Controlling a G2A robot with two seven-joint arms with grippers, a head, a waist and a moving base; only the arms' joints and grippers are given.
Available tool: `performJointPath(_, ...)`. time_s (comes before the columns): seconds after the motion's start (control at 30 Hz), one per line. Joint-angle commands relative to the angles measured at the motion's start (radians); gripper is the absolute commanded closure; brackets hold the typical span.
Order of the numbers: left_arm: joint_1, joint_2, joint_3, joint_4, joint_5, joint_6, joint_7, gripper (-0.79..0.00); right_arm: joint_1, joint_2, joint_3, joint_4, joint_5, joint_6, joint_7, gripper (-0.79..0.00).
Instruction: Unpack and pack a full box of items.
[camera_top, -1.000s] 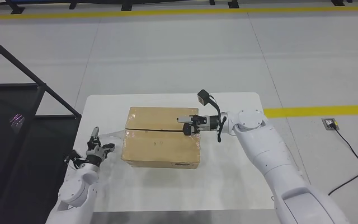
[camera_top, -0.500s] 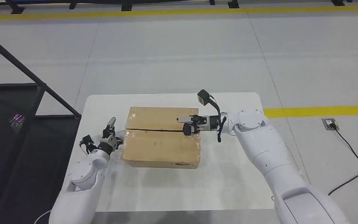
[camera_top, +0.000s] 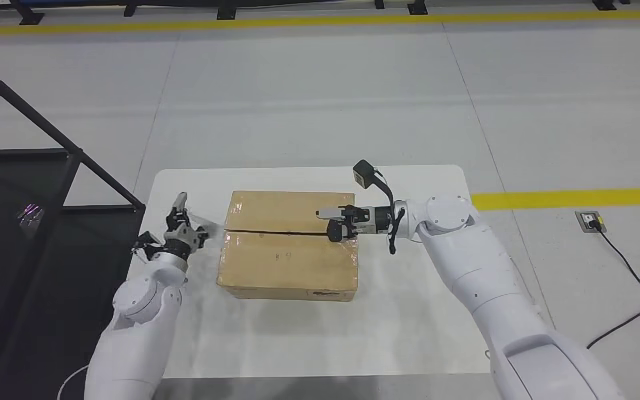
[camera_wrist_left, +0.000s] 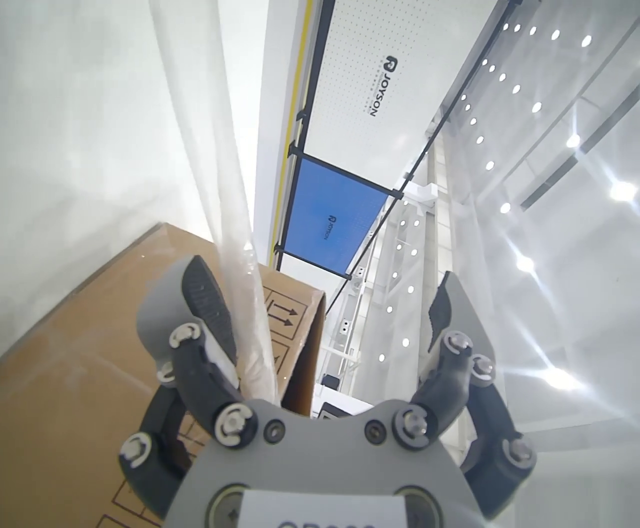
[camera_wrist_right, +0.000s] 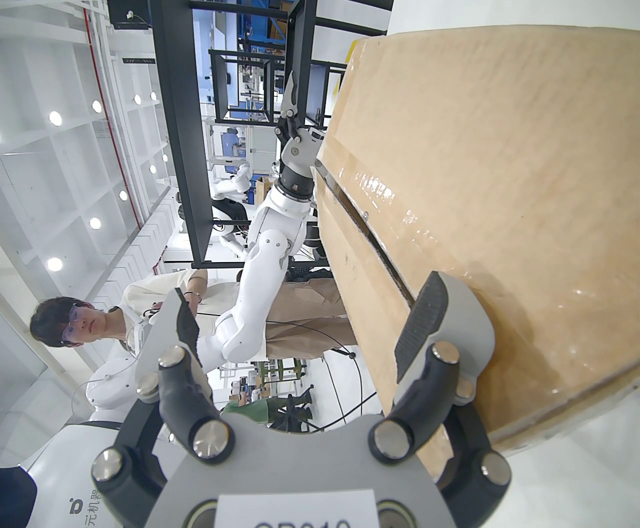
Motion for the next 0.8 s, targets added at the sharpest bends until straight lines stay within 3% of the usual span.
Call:
performJointPath(0.0, 0.004, 0.002, -0.013, -0.006, -0.002, -0.004, -0.004, -0.785, 0.000, 0.000, 0.000, 0.000, 0.000, 0.000, 0.000, -0.785)
performJointPath(0.3, 0.028, 0.007, -0.060, -0.031, -0.069, -0.014, -0.075, -0.785, 0.000, 0.000, 0.000, 0.000, 0.000, 0.000, 0.000, -0.785)
performJointPath(0.47, 0.052, 0.006, -0.084, -0.045, -0.132, -0.034, -0.098, -0.785, -0.040, 0.005, -0.007, -0.079, -0.019, 0.048, -0.040, -0.785)
performJointPath(0.77, 0.129, 0.000, -0.102, -0.116, -0.150, -0.112, -0.024, -0.785, -0.065, 0.013, -0.001, -0.136, -0.007, 0.097, -0.077, -0.785)
